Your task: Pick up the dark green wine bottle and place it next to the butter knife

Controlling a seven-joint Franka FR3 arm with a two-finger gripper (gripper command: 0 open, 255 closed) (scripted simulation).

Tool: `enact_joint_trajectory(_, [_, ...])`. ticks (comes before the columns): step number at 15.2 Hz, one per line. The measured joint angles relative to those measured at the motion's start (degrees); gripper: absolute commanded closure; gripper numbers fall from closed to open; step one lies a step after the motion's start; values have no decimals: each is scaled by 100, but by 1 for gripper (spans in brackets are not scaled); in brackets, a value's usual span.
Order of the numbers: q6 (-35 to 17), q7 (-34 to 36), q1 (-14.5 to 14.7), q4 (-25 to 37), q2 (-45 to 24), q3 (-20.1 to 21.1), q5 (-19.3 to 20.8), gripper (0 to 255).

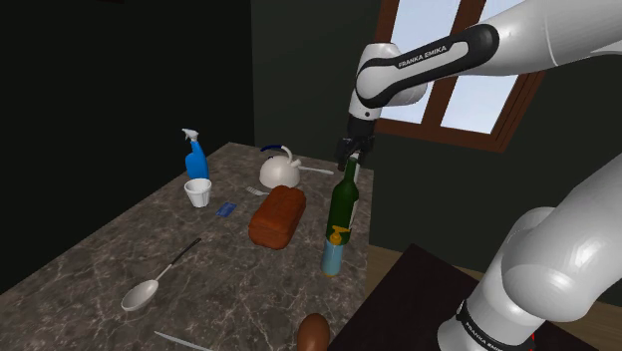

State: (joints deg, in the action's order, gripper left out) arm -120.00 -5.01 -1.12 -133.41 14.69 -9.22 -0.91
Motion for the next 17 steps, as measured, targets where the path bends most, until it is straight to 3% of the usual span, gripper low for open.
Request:
enact_joint_trajectory(3, [-6, -1, 0, 0, -5, 0, -1, 0])
enact_joint_trajectory(4, [-6, -1, 0, 0, -5, 0, -1, 255])
enact_joint_trajectory(17, [162, 11, -1, 113, 51, 5, 9, 255])
